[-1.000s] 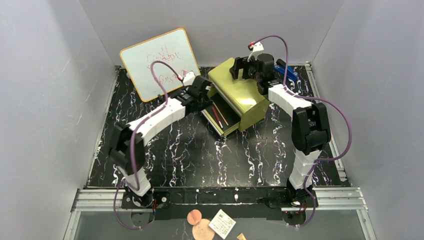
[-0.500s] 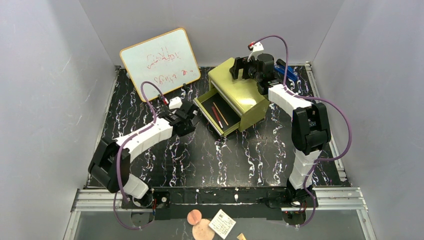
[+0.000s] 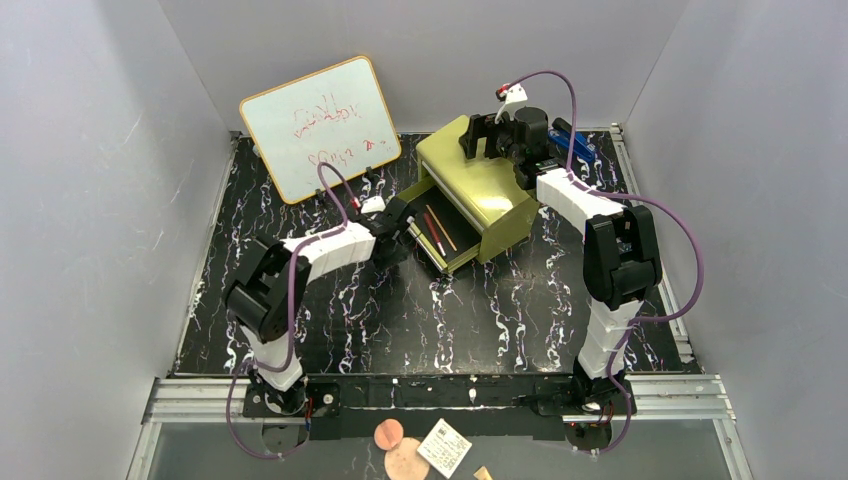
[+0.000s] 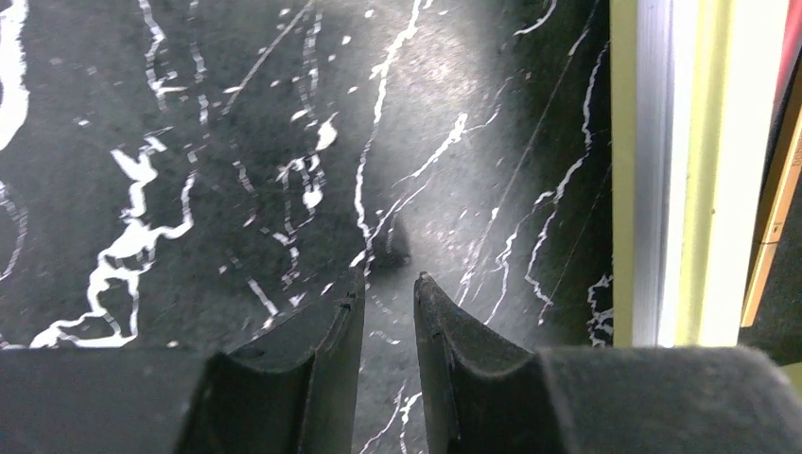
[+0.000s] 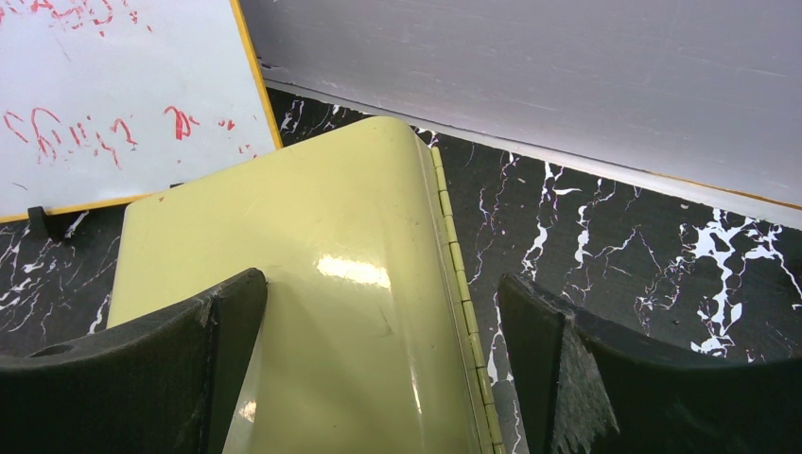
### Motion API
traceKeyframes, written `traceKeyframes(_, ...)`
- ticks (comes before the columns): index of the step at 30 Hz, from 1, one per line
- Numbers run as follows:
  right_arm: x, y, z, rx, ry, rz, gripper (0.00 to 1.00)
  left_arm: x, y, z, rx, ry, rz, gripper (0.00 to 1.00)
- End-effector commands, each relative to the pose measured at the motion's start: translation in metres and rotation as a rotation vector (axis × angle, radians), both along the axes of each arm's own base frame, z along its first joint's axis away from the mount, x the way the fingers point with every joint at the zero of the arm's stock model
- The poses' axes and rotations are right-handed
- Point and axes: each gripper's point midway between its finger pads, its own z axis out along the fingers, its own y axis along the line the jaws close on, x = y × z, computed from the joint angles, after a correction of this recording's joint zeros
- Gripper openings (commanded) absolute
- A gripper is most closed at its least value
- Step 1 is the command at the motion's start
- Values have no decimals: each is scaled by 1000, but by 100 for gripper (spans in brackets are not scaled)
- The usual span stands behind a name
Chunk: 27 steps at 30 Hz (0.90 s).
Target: Organize the makeup
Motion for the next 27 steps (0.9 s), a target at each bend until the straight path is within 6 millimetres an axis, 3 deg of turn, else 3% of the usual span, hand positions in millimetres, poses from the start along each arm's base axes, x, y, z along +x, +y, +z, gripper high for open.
traceKeyframes(1, -141, -35, -224, -323, 756, 64, 99, 23, -18, 12, -46, -43, -4, 24)
traceKeyframes(20, -142, -36, -227, -331, 764, 63, 99, 69, -63, 0, -100, -39, -30, 24)
traceKeyframes(27, -143, -36, -228, -333, 764, 66, 99, 86, -86, 11, -142, -68, -58, 33)
